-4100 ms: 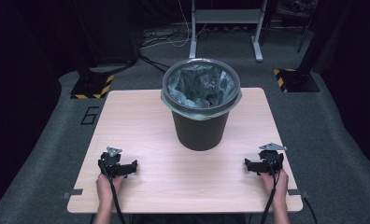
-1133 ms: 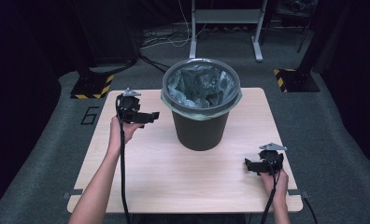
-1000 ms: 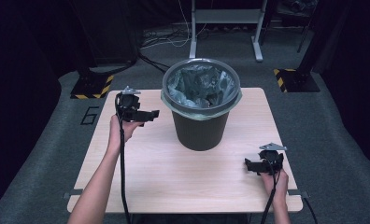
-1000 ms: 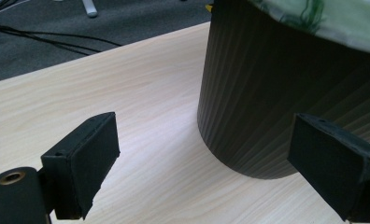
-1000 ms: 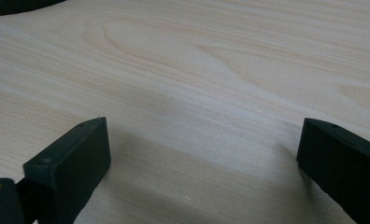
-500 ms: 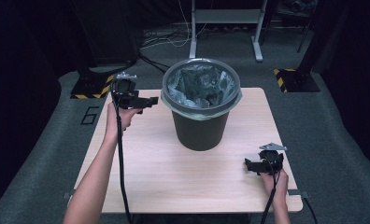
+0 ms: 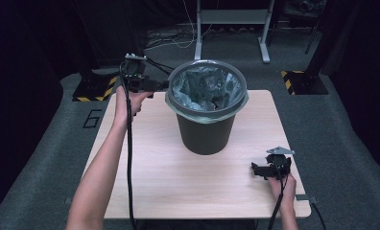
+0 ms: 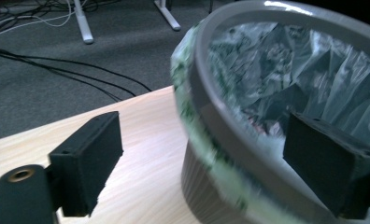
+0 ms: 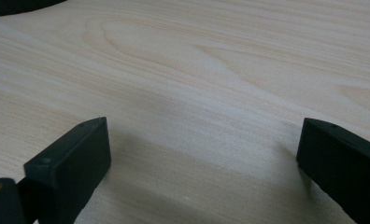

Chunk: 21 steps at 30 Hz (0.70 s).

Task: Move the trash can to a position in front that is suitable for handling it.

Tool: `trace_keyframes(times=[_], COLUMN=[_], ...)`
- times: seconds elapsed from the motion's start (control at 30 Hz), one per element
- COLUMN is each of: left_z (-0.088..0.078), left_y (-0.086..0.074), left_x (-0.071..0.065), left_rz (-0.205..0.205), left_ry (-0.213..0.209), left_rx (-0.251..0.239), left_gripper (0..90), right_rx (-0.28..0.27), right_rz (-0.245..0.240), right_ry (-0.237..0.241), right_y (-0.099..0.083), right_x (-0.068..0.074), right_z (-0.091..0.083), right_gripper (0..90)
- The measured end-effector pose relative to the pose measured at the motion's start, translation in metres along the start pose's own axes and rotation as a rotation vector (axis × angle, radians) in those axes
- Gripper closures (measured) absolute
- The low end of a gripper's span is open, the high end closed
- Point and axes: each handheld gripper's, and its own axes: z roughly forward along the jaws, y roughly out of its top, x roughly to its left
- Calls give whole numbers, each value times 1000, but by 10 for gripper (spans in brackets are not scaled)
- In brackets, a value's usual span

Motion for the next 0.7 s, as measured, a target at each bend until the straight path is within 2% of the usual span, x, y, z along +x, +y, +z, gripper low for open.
trace_keyframes(times=[0.03,0.07,0.17,0.2,0.23,0.27,0.3,0.4,0.47,0.5,0.57,0.67,0.7], left_z=[7,7,23,23,30,30,39,47,56,56,61,61,61], left_y=[8,8,20,20,23,23,25,25,22,22,19,17,17], left_x=[-5,-5,-14,-14,-16,-16,-17,-15,-10,-10,-6,-6,-7], left_rz=[8,8,30,30,29,29,20,11,-23,-23,-51,-54,-49], left_ry=[7,7,15,15,23,23,36,49,18,18,-5,2,19], left_rx=[12,12,43,43,54,54,76,94,116,116,130,118,116], left_gripper=[148,149,154,161,180,203,228,316,382,395,470,584,584], right_rx=[0,0,0,0,0,0,0,-1,-1,-1,-2,-2,-2], right_rz=[0,0,0,0,0,0,4,1,0,0,-1,0,0], right_ry=[0,0,1,1,1,1,1,1,2,2,3,3,3], right_y=[0,0,0,0,0,0,0,0,0,0,0,0,0], right_x=[0,0,0,0,0,0,0,0,0,0,0,0,0], right_z=[0,0,0,0,0,0,0,0,0,0,0,0,0], right_gripper=[23,23,23,24,25,25,25,26,27,27,28,29,30])
